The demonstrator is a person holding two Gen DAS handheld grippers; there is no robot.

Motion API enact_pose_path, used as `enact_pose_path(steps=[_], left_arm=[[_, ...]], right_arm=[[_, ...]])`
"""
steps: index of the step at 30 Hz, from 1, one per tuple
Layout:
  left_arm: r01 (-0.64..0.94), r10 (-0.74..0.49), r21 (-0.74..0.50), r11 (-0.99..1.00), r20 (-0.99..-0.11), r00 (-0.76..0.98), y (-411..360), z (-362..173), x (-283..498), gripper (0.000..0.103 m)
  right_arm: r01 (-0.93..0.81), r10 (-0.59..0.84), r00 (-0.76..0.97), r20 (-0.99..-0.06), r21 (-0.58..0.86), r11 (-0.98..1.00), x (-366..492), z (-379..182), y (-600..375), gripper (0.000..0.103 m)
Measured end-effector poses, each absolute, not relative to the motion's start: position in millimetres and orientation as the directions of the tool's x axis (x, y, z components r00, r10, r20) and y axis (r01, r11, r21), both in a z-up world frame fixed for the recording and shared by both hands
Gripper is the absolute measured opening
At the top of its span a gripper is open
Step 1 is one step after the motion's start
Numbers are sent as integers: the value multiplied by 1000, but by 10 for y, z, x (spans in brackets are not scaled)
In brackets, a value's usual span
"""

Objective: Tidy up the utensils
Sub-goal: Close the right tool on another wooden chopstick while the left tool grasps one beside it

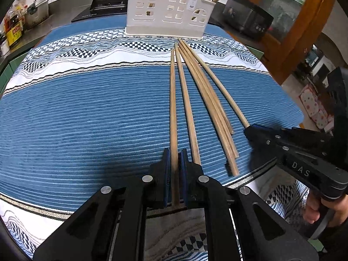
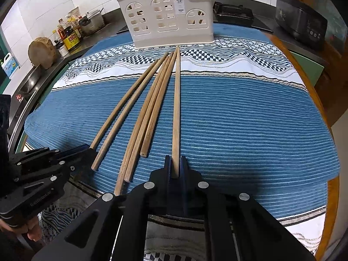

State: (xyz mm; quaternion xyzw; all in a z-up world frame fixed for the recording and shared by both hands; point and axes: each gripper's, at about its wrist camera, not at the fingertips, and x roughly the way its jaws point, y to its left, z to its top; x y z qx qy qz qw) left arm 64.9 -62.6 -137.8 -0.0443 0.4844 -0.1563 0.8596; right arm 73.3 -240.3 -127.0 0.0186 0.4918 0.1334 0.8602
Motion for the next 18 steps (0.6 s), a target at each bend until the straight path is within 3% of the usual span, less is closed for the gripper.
enact_pose_path(steps=[9,18], left_arm=[[249,-274,-163,955,-811,517,-701,-1387,602,8],[262,-300,-183,947,-792,532,-605,-1168,585,6]], right_arm=[[-212,248,492,-834,162,964,722,-1282,-2412,7],[-229,257,563,-786,150,962,636,-955,-2471,7]])
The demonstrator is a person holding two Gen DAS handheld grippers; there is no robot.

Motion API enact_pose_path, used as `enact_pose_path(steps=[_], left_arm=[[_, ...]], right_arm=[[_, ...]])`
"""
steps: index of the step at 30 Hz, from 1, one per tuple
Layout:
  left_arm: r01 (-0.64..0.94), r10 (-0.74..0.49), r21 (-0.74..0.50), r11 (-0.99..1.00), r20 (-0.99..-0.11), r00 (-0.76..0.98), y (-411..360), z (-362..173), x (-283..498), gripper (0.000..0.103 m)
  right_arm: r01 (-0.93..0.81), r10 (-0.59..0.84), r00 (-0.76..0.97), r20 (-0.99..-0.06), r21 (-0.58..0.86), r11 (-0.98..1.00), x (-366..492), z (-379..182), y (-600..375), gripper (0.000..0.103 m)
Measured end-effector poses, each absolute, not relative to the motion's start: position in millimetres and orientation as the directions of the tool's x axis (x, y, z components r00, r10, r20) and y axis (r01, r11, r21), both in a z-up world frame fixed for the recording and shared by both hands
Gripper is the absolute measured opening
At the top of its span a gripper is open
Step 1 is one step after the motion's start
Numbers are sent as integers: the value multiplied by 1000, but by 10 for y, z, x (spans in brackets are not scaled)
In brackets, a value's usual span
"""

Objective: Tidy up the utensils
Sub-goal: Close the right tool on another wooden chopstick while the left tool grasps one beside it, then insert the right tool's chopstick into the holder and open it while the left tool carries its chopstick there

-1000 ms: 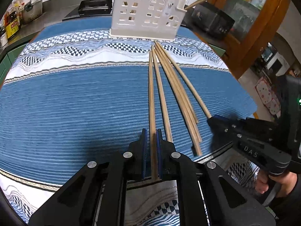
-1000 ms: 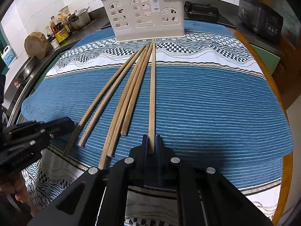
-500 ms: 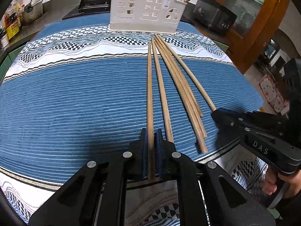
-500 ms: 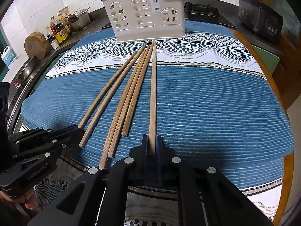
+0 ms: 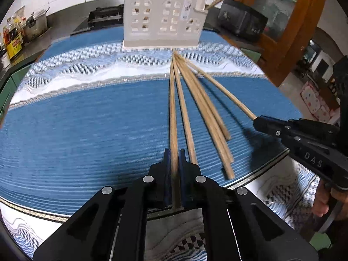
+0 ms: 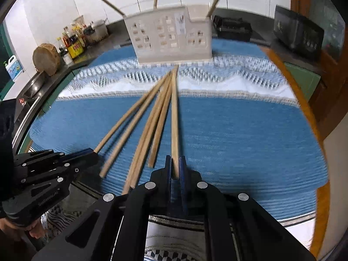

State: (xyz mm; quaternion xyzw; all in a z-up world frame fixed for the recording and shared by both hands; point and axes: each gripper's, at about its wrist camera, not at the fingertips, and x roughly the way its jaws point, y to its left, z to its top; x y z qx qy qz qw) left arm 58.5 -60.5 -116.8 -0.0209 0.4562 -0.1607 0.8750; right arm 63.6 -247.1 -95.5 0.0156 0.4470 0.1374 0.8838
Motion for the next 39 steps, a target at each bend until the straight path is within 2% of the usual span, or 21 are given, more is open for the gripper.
enact_pose_path(steps=[15,29,39], left_arm=[[290,-337,-186,939,-674,658,-368,-479,752,5],[326,-362,-175,929,-612,703,-334,-120,1032,5],[362,-374,-144,921,-585,719,-320,187,1250,5]], right_arm=[[-309,293,745,-599,80,948,681,186,-2614,7],[-397,384,782,-491,82,914,1174,1209,-2832,7],[-379,332,816,-473,-4,925,1755,1698,-2809,7]])
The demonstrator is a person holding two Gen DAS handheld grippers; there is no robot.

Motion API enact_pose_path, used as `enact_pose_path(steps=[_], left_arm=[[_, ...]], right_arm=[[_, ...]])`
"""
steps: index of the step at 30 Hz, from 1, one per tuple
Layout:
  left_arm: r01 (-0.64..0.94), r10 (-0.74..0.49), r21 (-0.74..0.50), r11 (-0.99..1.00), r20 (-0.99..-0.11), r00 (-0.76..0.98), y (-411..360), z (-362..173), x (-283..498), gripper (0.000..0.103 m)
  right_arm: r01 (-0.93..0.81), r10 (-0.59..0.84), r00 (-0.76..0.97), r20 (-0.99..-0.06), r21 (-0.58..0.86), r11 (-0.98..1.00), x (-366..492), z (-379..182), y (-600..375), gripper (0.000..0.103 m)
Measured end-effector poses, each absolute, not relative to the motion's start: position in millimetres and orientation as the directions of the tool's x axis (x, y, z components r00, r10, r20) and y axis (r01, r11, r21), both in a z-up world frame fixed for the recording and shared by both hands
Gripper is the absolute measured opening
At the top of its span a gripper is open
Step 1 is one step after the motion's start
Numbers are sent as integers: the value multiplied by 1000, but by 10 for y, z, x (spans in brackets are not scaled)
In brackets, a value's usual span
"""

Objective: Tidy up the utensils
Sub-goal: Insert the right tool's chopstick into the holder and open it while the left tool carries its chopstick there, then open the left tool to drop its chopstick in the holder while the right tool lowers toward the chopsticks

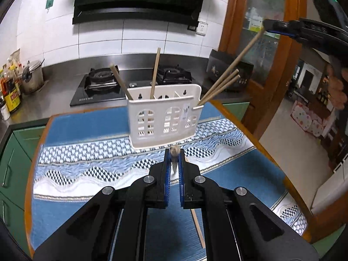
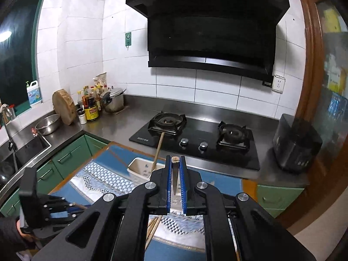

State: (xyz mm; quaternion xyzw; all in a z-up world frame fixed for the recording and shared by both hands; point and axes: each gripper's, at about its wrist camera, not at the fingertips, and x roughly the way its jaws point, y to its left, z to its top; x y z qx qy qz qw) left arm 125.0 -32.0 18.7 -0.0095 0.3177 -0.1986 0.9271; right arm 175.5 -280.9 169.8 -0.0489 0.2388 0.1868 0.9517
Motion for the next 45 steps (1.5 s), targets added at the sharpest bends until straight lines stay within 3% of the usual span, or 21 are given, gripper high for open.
enact_pose_path(steps=[4,11,24,30,34,41,45], left_arm=[[364,-373,-139,921,-579,724,-300,271,1303,5],[369,-377,-130,920,-548,746,-241,521,1387,5],[389,-387,-70,919,-358,850,-291,1497,1651,5],[362,-364,-64,930,-302,881,-369,1763,1938,5],[334,-335,-53,941,-282,899,-426,1800,2121,5],[271,-278,-66,960,-283,918,-461,1627,2452,5],[253,-264,-77,964,-282,922,-473,1485,2579,5]], right_arm=[[-354,296,824,-483,-31,935,1993,1729,-2794,7],[-349,281,759,-587,-4,937,2407,1389,-2703,7],[-339,277,696,-662,37,940,2743,948,-2623,7],[-336,281,706,-651,42,941,2721,924,-2671,8],[-335,277,728,-628,27,942,2645,987,-2702,18],[-351,301,770,-562,22,936,2262,1077,-2816,27],[-361,319,774,-547,33,932,2007,1016,-2864,28]])
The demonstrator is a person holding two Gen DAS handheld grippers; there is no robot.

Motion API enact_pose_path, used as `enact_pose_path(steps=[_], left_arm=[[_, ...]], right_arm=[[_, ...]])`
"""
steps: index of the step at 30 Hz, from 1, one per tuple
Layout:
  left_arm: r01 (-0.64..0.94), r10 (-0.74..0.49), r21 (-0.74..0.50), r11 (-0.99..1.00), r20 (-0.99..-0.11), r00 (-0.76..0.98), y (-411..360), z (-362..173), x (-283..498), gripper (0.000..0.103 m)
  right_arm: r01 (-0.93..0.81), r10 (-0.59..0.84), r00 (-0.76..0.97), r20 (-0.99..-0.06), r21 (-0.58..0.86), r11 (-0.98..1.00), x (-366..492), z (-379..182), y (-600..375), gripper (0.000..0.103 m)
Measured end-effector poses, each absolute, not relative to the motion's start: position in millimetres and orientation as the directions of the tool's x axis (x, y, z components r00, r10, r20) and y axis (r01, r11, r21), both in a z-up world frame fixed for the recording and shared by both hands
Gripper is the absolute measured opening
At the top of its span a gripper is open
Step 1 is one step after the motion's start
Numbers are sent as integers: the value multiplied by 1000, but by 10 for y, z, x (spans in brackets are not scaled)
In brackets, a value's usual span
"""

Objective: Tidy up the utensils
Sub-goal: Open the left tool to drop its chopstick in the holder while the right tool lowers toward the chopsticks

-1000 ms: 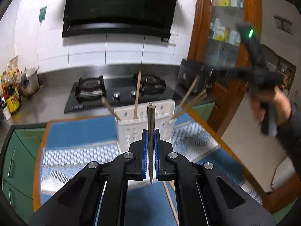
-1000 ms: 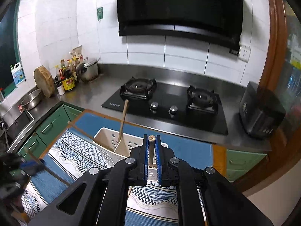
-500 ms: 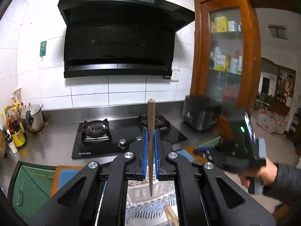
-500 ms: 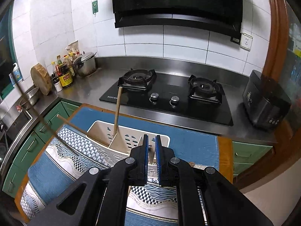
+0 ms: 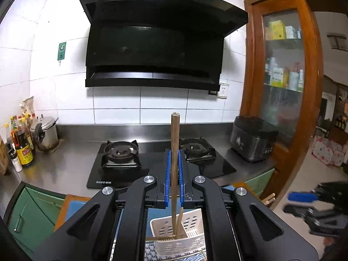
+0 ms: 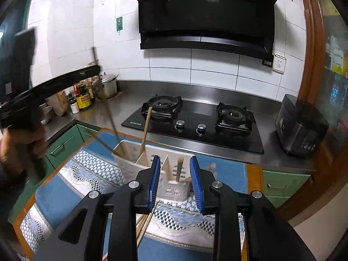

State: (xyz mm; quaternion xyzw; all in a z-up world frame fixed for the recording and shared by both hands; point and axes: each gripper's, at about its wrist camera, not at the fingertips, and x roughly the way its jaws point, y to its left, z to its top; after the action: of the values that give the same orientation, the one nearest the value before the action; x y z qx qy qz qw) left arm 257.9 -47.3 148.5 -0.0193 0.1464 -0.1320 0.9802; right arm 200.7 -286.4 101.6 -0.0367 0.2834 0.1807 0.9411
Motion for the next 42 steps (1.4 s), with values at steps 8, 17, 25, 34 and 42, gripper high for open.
enact_pose_path(steps=[8,17,25,34,42], left_arm=[[230,-239,-66,971,-342,909,-519,1191,2733,5],[243,-245,-56,968,-400,883,-535,973,2754,6],[248,-249,-52,967,-386,888,-541,1045,2664,8],[264,-265,-50,963,-351,898,-466,1220,2252,9],[257,-259,-60,965,-400,879,-315,991,1799,16]], right_arm=[[-367,363,736,-572,113,923,1553,598,-2858,28],[-365,366,643,-673,152,919,1105,-143,-2630,28],[-352,372,557,-743,195,915,899,-619,-2544,27],[-327,376,498,-782,232,916,852,-947,-2419,17],[-299,385,472,-794,267,916,884,-1108,-2345,14]])
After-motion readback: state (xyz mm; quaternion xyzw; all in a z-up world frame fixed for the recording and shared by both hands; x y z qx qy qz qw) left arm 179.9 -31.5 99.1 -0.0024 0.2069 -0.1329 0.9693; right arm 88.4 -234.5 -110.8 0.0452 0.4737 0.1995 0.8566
